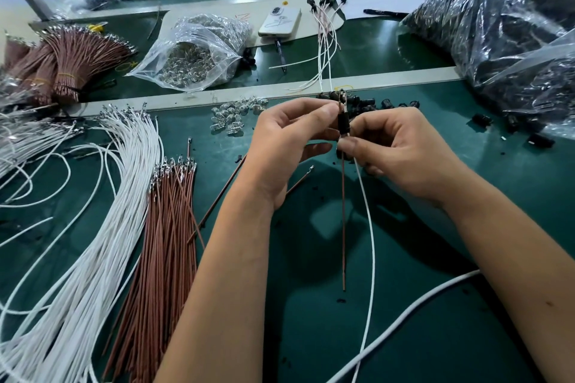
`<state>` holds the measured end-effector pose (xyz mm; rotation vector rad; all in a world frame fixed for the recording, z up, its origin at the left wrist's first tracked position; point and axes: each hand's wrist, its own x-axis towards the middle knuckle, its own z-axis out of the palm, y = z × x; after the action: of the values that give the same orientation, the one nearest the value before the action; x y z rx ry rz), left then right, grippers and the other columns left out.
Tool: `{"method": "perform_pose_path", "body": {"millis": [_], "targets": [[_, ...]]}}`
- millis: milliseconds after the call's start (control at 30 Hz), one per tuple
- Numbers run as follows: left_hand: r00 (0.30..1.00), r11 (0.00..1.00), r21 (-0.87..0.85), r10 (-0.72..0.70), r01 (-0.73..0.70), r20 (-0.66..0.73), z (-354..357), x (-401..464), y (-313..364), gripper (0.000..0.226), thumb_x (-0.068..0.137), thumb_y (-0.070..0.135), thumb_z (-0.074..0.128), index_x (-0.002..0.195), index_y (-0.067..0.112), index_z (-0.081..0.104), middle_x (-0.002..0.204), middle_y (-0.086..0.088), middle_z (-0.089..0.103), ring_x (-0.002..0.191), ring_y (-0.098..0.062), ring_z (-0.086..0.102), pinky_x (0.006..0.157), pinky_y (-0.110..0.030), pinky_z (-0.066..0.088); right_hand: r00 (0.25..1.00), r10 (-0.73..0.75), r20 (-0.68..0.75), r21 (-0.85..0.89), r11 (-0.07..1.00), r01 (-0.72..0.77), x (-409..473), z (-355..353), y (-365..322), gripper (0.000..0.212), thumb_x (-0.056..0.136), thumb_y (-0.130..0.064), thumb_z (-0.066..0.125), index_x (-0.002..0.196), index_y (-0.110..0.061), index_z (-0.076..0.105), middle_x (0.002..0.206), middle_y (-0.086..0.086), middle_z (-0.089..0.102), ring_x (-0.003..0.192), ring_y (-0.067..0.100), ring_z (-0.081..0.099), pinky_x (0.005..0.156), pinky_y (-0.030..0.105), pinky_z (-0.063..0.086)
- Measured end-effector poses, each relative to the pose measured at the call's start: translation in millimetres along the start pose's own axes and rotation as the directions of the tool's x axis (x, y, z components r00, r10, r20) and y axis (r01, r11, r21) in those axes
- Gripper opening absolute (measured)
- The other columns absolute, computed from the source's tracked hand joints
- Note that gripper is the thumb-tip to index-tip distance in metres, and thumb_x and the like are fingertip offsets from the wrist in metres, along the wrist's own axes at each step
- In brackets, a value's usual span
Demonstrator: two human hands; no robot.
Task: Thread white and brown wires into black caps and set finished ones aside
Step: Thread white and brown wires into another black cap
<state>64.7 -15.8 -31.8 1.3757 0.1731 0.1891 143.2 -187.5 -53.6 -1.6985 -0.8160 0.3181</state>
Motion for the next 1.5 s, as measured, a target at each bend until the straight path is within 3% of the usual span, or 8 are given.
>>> {"method": "perform_pose_path", "body": {"millis": [200,367,567,867,1133,1233,1300,1500], "targets": [[1.0,0.999,0.019,0.027,-0.027,-0.008,-0.1,0.2,-3.9,0.014,0.076,0.011,0.08,0.087,0.018,0.077,0.089,-0.007,0.076,0.083,-0.018,0.067,0.078,-0.031,0.052,0.999,0.029,0.025,-0.005,1.0,-0.029,0.4,1.3,-0.3,0.015,0.09,-0.032,0.073,0.079,-0.022,0.072,0.064,0.001,0.053,0.06,0.019,0.042,0.053,0.033,0.036],[1.0,1.0,-0.019,-0.006,0.005,-0.019,1.4,0.6,-4.8,0.012,0.082,0.007,0.077,0.084,0.018,0.076,0.08,-0.003,0.075,0.074,-0.015,0.069,0.074,-0.026,0.052,0.994,0.059,0.09,0.067,0.996,-0.065,-0.9,2.4,-4.8,0.016,0.092,-0.026,0.07,0.076,-0.021,0.071,0.061,-0.004,0.05,0.054,0.007,0.042,0.049,0.017,0.038],[1.0,0.996,-0.093,0.016,-0.015,0.004,1.0,0.9,-6.6,0.02,0.064,0.018,0.081,0.084,0.016,0.076,0.077,-0.002,0.074,0.068,-0.013,0.066,0.073,-0.025,0.054,0.985,0.063,0.16,0.056,0.996,-0.072,-3.5,1.0,-8.4,0.016,0.091,-0.025,0.07,0.077,-0.017,0.068,0.063,-0.004,0.049,0.057,0.008,0.041,0.051,0.017,0.038],[0.994,0.985,-0.146,0.098,-0.089,0.052,0.0,1.4,-6.3,0.024,0.069,0.008,0.078,0.092,0.008,0.075,0.08,-0.006,0.074,0.073,-0.016,0.068,0.077,-0.028,0.058,0.98,0.068,0.188,0.066,0.994,-0.082,-3.0,-0.5,-8.0,0.014,0.09,-0.027,0.072,0.077,-0.022,0.07,0.064,-0.005,0.047,0.059,0.011,0.04,0.053,0.021,0.036],[0.987,0.985,-0.099,0.147,-0.141,0.061,0.0,0.9,-5.2,0.019,0.081,-0.004,0.073,0.096,0.007,0.074,0.081,-0.004,0.071,0.073,-0.015,0.067,0.074,-0.026,0.056,0.981,0.073,0.179,0.06,0.995,-0.085,-3.0,-1.9,-4.5,0.014,0.09,-0.026,0.072,0.077,-0.022,0.07,0.065,-0.002,0.042,0.062,0.02,0.032,0.056,0.035,0.024],[0.984,0.982,-0.103,0.167,-0.161,0.054,0.2,1.5,-5.0,0.019,0.08,-0.004,0.073,0.096,0.007,0.073,0.081,-0.003,0.071,0.074,-0.015,0.066,0.078,-0.029,0.057,0.983,0.079,0.164,0.116,0.988,-0.098,-2.3,-0.6,-4.1,0.01,0.091,-0.023,0.069,0.083,-0.015,0.07,0.067,-0.002,0.055,0.06,0.012,0.043,0.052,0.023,0.033],[0.984,0.98,-0.107,0.175,-0.17,0.043,-0.4,2.3,-4.8,0.02,0.08,-0.004,0.073,0.096,0.006,0.073,0.081,-0.004,0.071,0.074,-0.017,0.066,0.08,-0.03,0.057,0.987,0.082,0.139,0.154,0.983,-0.104,-1.8,0.7,-4.5,0.016,0.092,-0.021,0.068,0.094,-0.005,0.069,0.083,0.004,0.074,0.068,0.009,0.058,0.052,0.019,0.041],[0.986,0.979,-0.12,0.166,-0.163,0.018,1.5,2.9,-5.9,0.019,0.08,-0.005,0.073,0.096,0.005,0.071,0.08,-0.007,0.07,0.077,-0.02,0.066,0.083,-0.032,0.057,0.993,0.103,0.062,0.217,0.969,-0.114,-1.4,2.4,-4.9,0.006,0.09,-0.023,0.072,0.086,-0.019,0.074,0.082,0.007,0.075,0.066,0.004,0.059,0.055,0.02,0.039]]}}
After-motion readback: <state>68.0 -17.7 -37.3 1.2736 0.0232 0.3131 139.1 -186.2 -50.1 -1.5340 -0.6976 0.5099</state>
